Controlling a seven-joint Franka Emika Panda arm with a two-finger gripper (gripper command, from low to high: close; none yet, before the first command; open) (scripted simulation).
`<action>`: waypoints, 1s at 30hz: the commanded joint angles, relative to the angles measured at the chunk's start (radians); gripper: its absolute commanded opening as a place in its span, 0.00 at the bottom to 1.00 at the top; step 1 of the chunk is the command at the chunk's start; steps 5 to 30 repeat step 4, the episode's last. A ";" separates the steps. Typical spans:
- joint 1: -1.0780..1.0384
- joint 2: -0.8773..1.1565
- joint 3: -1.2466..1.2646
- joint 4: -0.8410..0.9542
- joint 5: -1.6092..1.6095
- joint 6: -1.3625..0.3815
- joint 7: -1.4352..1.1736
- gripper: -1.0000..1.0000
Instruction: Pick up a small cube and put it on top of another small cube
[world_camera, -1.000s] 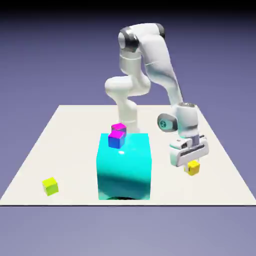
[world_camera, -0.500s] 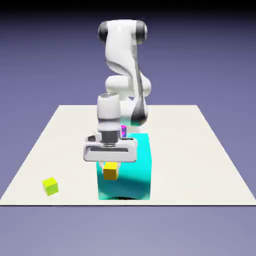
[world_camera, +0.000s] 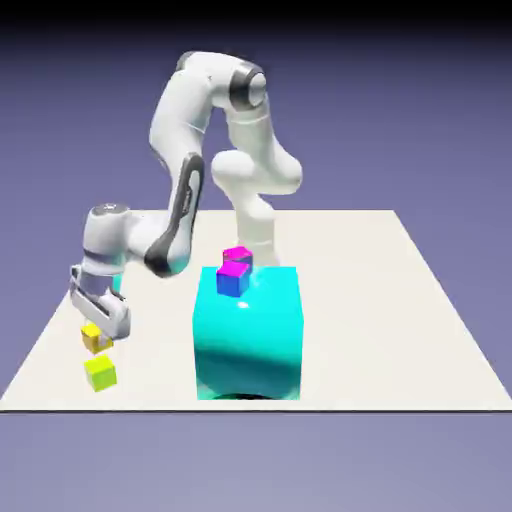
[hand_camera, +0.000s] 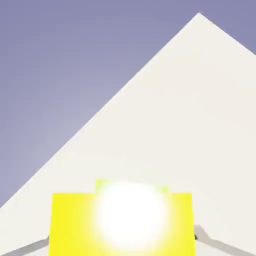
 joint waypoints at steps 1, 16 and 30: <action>-0.010 0.016 0.010 0.006 0.008 0.010 -0.006 0.00; 0.012 -0.020 -0.013 -0.007 -0.008 -0.013 0.006 1.00; 0.012 -0.020 -0.013 -0.007 -0.008 -0.013 0.006 1.00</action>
